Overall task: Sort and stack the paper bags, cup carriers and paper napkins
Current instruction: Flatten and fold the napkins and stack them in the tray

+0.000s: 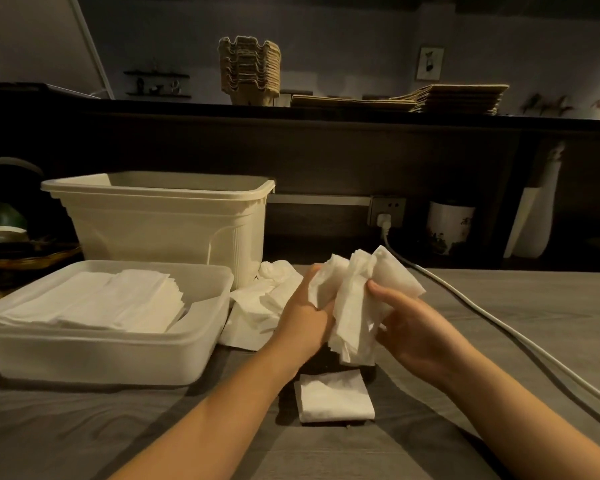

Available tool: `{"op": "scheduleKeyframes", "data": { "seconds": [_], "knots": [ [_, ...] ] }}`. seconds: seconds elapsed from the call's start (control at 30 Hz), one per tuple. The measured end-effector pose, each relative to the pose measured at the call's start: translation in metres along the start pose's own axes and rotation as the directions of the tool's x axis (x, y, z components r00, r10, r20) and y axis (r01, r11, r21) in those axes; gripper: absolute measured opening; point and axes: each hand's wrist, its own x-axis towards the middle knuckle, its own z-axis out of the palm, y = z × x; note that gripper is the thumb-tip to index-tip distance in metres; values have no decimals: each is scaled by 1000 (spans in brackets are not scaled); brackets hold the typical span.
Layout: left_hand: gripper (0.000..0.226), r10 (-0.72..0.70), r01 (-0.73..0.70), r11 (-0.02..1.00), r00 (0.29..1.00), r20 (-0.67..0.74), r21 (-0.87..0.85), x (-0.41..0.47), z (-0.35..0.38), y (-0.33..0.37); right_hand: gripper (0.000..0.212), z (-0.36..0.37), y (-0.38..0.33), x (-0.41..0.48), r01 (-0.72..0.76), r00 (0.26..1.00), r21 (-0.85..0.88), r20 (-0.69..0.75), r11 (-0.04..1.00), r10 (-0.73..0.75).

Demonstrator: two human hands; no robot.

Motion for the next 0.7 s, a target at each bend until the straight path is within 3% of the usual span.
{"op": "scheduleKeyframes", "data": {
  "seconds": [0.17,0.23,0.33,0.47,0.7],
  "knots": [
    [16,15,-20,998,998,69,61,-3,4,1,43,-4,0,5,66,993,35,-106,997,-61],
    [26,6,-8,999,999,50,51,1,3,-3,44,-6,0,7,118,982,50,-155,992,-109],
    [38,-41,41,999,999,9,-2,4,2,-4,28,-8,-3,7,192,962,137,-224,972,-158],
    [39,-105,99,991,993,-62,-95,7,-6,-5,17,-10,-10,5,230,955,210,-238,950,-178],
    [41,-126,121,992,980,-152,-40,12,-13,-7,53,-7,-13,3,139,987,201,-108,970,-119]
  ]
}}
